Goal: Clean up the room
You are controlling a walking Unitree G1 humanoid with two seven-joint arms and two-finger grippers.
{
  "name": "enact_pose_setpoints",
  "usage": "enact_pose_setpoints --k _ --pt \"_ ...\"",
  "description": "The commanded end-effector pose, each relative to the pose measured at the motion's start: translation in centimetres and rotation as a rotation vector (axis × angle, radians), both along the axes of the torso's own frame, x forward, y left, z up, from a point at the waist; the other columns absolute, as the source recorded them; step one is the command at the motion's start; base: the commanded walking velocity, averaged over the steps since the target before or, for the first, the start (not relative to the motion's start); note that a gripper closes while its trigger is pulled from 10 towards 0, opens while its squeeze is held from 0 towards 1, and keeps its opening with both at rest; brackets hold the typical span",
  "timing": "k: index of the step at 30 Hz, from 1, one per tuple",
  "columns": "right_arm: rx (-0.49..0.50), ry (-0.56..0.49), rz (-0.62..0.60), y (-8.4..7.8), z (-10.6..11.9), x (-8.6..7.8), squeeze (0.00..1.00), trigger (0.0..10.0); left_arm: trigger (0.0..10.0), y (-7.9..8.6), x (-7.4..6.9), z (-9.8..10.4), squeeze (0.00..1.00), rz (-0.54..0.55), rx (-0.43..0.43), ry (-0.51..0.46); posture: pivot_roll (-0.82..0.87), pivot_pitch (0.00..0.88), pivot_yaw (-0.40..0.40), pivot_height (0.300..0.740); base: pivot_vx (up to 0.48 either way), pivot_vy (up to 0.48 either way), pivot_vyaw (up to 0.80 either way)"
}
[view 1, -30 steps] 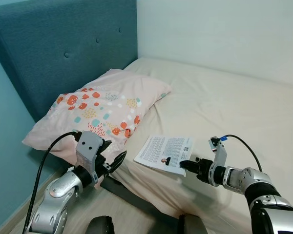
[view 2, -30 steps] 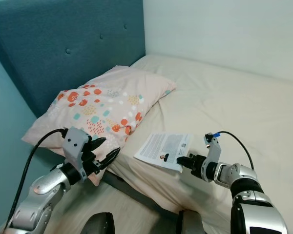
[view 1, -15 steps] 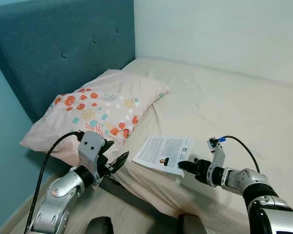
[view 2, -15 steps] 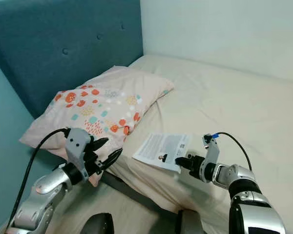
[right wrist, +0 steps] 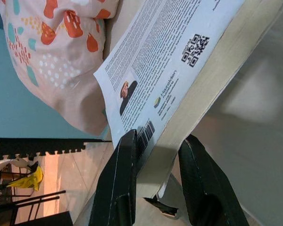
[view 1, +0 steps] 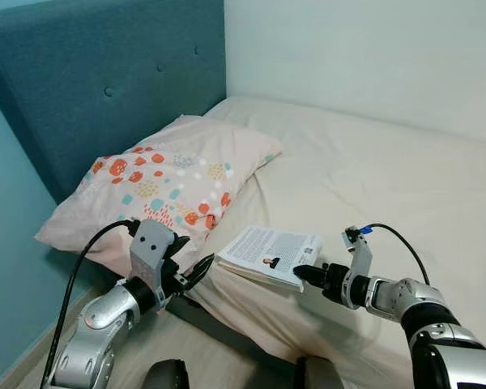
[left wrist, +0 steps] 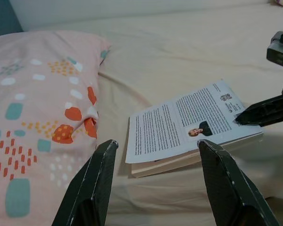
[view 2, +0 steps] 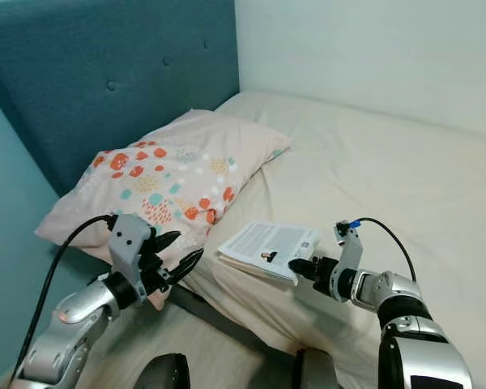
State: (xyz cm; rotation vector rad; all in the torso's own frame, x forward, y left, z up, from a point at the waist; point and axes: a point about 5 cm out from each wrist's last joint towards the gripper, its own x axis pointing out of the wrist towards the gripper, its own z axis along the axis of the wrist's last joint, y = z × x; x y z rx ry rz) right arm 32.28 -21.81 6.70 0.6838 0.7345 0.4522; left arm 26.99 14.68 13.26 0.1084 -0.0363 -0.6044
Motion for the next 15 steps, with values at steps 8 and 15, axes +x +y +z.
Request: enact_pose_setpoints --k 8,15 --pt "-0.04 -0.007 0.009 -2.8 0.4 -1.3 0.0 10.0 10.0 -1.0 0.1 -0.2 0.0 -0.051 -0.015 0.017 0.11 0.046 0.007 0.58 0.0 0.0 0.0" --pt "-0.036 0.006 0.035 -3.7 0.4 -2.6 0.0 10.0 10.0 -1.0 0.3 -0.3 0.0 -0.054 -0.016 0.018 0.1 0.045 0.009 0.58 0.0 0.0 0.0"
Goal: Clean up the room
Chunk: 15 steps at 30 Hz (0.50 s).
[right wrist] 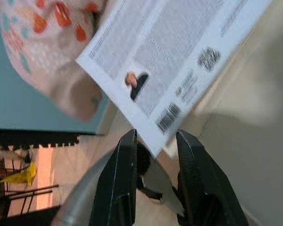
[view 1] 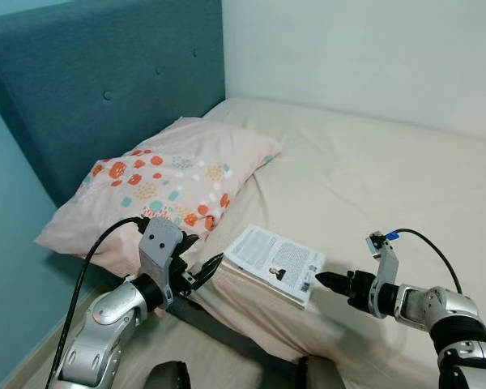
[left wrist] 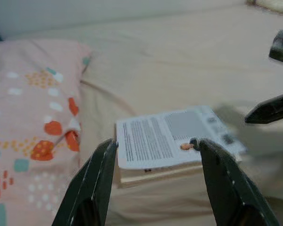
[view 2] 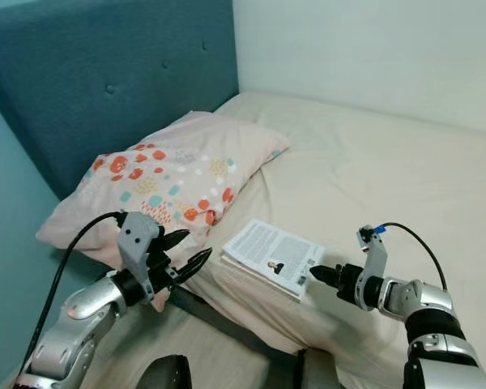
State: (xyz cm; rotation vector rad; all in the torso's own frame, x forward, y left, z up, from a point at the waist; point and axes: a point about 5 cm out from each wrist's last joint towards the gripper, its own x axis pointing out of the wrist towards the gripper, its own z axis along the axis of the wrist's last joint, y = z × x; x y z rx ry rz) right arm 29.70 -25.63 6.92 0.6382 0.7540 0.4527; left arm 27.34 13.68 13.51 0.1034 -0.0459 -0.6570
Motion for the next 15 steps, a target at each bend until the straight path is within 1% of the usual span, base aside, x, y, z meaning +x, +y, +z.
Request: enact_pose_setpoints --k 1,2,3,4,5,6,7,8,9,10,11,12,13,15 --pt "0.01 0.006 0.024 0.0 0.1 -0.4 0.0 10.0 10.0 0.0 0.0 -0.5 0.0 -0.002 -0.009 0.024 0.1 0.045 0.009 0.58 0.0 0.0 0.0" --pt "0.01 0.006 0.024 0.0 0.1 -0.4 0.0 10.0 10.0 0.0 0.0 -0.5 0.0 -0.002 -0.009 0.024 0.1 0.045 0.009 0.58 0.0 0.0 0.0" --pt "0.005 0.002 0.046 -0.3 0.2 -1.0 0.0 10.0 10.0 0.0 0.0 -0.6 0.0 -0.003 -0.01 0.025 0.09 0.043 0.007 0.58 0.0 0.0 0.0" --pt "0.005 0.002 0.046 -0.3 0.2 -1.0 0.0 10.0 10.0 0.0 0.0 -0.6 0.0 -0.003 -0.01 0.025 0.09 0.043 0.007 0.58 0.0 0.0 0.0" --pt "0.012 -0.034 0.061 -0.5 0.9 -1.2 0.0 10.0 10.0 0.0 0.0 -0.6 0.0 0.005 -0.016 0.023 0.09 0.04 0.004 0.58 0.0 0.0 0.0" --pt "0.012 -0.034 0.061 -0.5 0.9 -1.2 0.0 10.0 10.0 0.0 0.0 -0.6 0.0 0.005 -0.016 0.023 0.09 0.04 0.004 0.58 0.0 0.0 0.0" --pt "0.029 -0.135 0.065 -0.3 2.3 -0.7 0.0 10.0 10.0 0.1 0.2 -0.5 0.0 0.039 -0.035 0.018 0.09 0.034 0.002 0.58 0.0 0.0 0.0" --pt "0.029 -0.135 0.065 -0.3 2.3 -0.7 0.0 10.0 10.0 0.1 0.2 -0.5 0.0 0.039 -0.035 0.018 0.09 0.034 0.002 0.58 0.0 0.0 0.0" --pt "0.031 -0.236 0.06 0.0 3.6 -0.1 0.0 10.0 10.0 0.3 0.5 -0.5 0.0 0.08 -0.05 0.011 0.09 0.028 0.001 0.58 0.0 0.0 0.0" --pt "0.031 -0.236 0.06 0.0 3.6 -0.1 0.0 10.0 10.0 0.3 0.5 -0.5 0.0 0.08 -0.05 0.011 0.09 0.028 0.001 0.58 0.0 0.0 0.0" --pt "-0.064 -0.394 0.017 0.7 5.1 1.2 0.0 10.0 10.0 0.8 1.3 -0.7 0.0 0.184 -0.06 0.018 0.08 0.021 -0.001 0.58 0.0 0.0 0.0" --pt "-0.064 -0.394 0.017 0.7 5.1 1.2 0.0 10.0 10.0 0.8 1.3 -0.7 0.0 0.184 -0.06 0.018 0.08 0.021 -0.001 0.58 0.0 0.0 0.0" --pt "-0.216 -0.535 -0.043 2.0 6.1 2.5 0.0 10.0 10.0 1.2 2.0 -1.0 0.0 0.294 -0.083 0.031 0.08 0.009 -0.005 0.58 0.0 0.0 0.0" --pt "-0.216 -0.535 -0.043 2.0 6.1 2.5 0.0 10.0 10.0 1.2 2.0 -1.0 0.0 0.294 -0.083 0.031 0.08 0.009 -0.005 0.58 0.0 0.0 0.0"
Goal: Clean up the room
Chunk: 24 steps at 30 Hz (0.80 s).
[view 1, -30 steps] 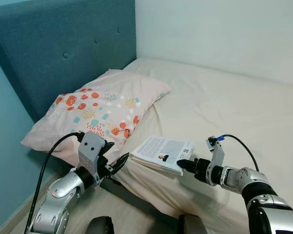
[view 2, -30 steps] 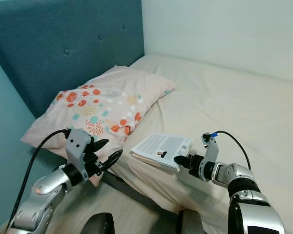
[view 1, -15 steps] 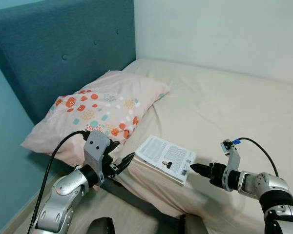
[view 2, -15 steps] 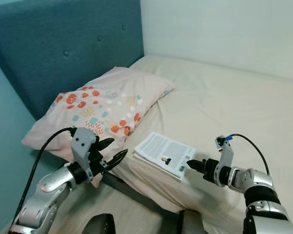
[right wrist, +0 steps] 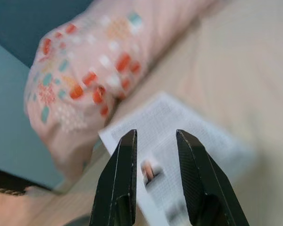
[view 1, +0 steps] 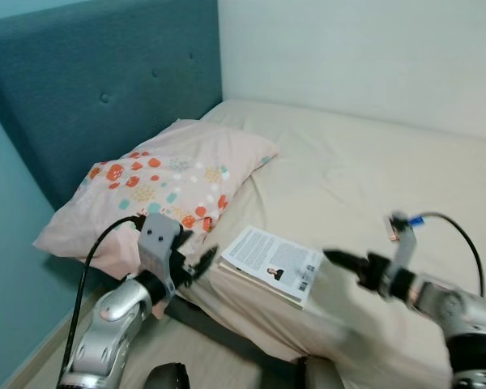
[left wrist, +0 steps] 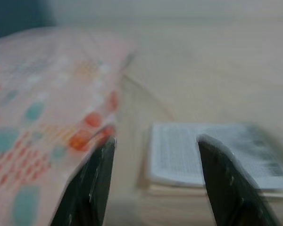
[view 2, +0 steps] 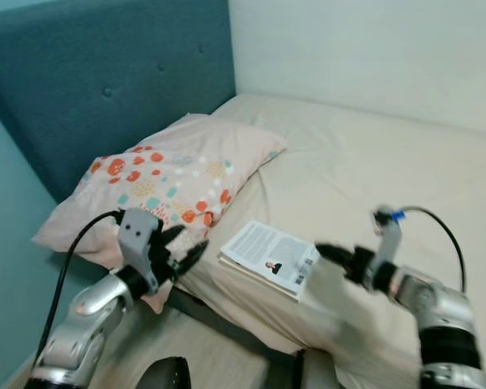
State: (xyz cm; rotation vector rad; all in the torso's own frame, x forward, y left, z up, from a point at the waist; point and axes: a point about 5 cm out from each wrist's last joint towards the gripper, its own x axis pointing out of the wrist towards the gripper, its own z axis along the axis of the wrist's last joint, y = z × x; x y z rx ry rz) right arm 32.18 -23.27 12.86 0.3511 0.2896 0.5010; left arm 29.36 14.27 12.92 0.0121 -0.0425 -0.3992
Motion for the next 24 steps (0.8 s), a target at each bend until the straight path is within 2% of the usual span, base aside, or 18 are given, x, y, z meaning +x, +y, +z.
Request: enact_pose_setpoints --k 1,2,3,6,7,8,9,10,11,14,17,24 --pt "-0.044 -0.022 -0.03 -0.3 0.2 0.1 0.0 10.0 10.0 0.6 0.0 -0.4 0.0 0.037 0.008 0.014 0.08 0.009 -0.005 0.58 0.0 0.0 0.0" --pt "-0.191 -0.145 -0.125 0.9 0.9 1.0 0.0 10.0 10.0 0.8 0.4 -0.7 0.0 0.119 -0.001 0.021 0.08 0.004 -0.01 0.58 0.0 0.0 0.0" --pt "-0.286 -0.223 -0.216 2.2 1.2 1.4 0.0 10.0 10.0 1.0 0.7 -1.0 0.0 0.189 -0.005 0.018 0.08 0.0 -0.02 0.58 0.0 0.0 0.0" --pt "-0.286 -0.223 -0.216 2.2 1.2 1.4 0.0 10.0 10.0 1.0 0.7 -1.0 0.0 0.189 -0.005 0.018 0.08 0.0 -0.02 0.58 0.0 0.0 0.0" --pt "-0.32 -0.271 -0.313 3.3 1.1 1.4 0.0 10.0 10.0 1.1 0.7 -1.1 0.0 0.243 -0.011 0.012 0.08 0.0 -0.025 0.58 0.0 0.0 0.0" --pt "-0.32 -0.271 -0.313 3.3 1.1 1.4 0.0 10.0 10.0 1.1 0.7 -1.1 0.0 0.243 -0.011 0.012 0.08 0.0 -0.025 0.58 0.0 0.0 0.0" --pt "-0.347 -0.299 -0.379 4.3 0.8 1.0 0.0 10.0 10.0 1.3 0.7 -1.1 0.0 0.284 -0.008 0.0 0.08 0.0 -0.029 0.585 0.0 0.0 0.0" --pt "-0.347 -0.299 -0.379 4.3 0.8 1.0 0.0 10.0 10.0 1.3 0.7 -1.1 0.0 0.284 -0.008 0.0 0.08 0.0 -0.029 0.585 0.0 0.0 0.0" --pt "-0.351 -0.305 -0.411 5.0 0.6 0.5 0.0 10.0 10.0 1.4 0.7 -1.0 0.0 0.315 -0.012 -0.007 0.08 0.0 -0.026 0.59 0.0 0.0 0.0" --pt "-0.392 -0.319 -0.395 5.9 0.2 0.0 0.0 10.0 10.0 1.5 0.7 -0.9 0.0 0.326 -0.013 -0.013 0.08 0.0 -0.024 0.595 0.0 0.0 0.0" --pt "-0.469 -0.323 -0.329 7.0 -1.1 -1.0 0.0 10.0 10.0 1.6 0.5 -0.6 0.0 0.315 -0.008 -0.032 0.07 0.0 -0.022 0.61 0.0 0.0 0.0" --pt "-0.464 -0.317 -0.301 7.4 -1.7 -1.3 0.0 10.0 10.0 1.7 0.6 -0.7 0.0 0.318 -0.006 -0.038 0.06 0.0 -0.03 0.625 0.0 0.0 0.0"
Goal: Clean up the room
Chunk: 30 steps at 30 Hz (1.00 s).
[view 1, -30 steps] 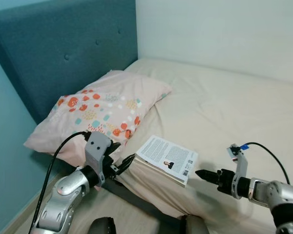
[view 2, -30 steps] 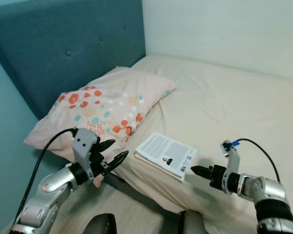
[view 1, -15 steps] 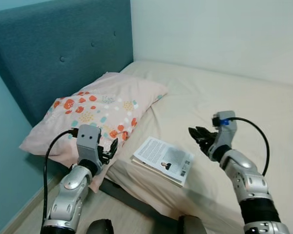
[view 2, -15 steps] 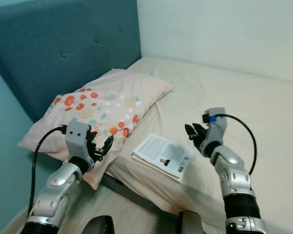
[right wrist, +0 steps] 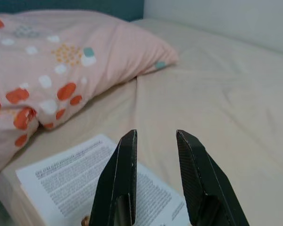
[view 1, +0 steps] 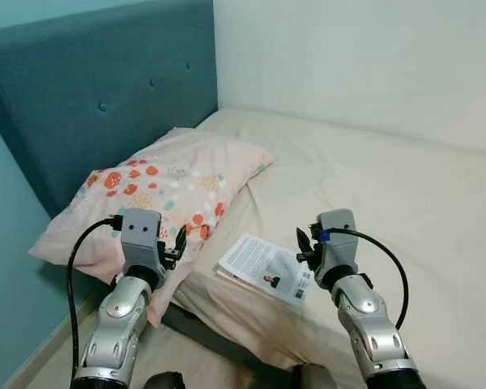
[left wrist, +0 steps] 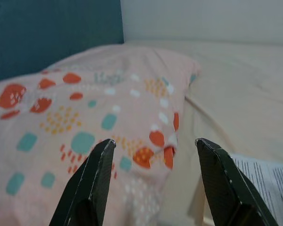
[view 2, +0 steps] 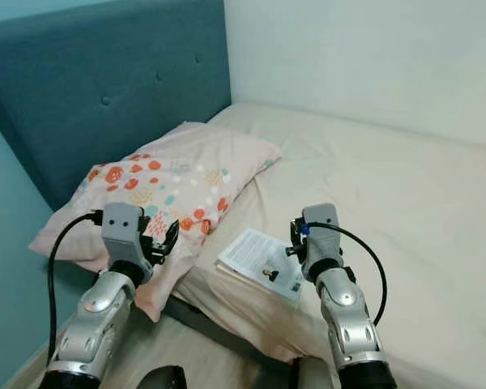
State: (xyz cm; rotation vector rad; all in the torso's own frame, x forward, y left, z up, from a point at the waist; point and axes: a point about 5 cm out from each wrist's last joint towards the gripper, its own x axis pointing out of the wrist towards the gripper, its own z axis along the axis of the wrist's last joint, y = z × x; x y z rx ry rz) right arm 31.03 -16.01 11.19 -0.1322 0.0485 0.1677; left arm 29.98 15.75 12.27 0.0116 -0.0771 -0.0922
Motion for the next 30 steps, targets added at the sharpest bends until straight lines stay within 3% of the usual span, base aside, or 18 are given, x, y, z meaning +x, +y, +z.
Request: enact_pose_setpoints --k 1,20,30 --pt "-0.014 -0.025 0.004 0.3 -0.3 -0.2 0.0 10.0 10.0 0.1 0.0 -0.1 0.0 0.02 0.007 -0.008 0.07 0.0 -0.037 0.63 0.0 0.0 0.0" --pt "-0.055 -0.047 0.012 2.1 -0.8 -1.1 0.0 10.0 10.0 -0.1 0.1 0.1 0.0 0.036 0.018 -0.042 0.06 0.0 -0.042 0.68 0.0 0.0 0.0" --pt "-0.06 -0.057 -0.02 1.8 -1.0 -1.3 0.0 10.0 10.0 -0.5 0.0 -0.1 0.0 0.034 0.011 -0.04 0.07 0.0 -0.043 0.71 0.0 0.0 0.0"
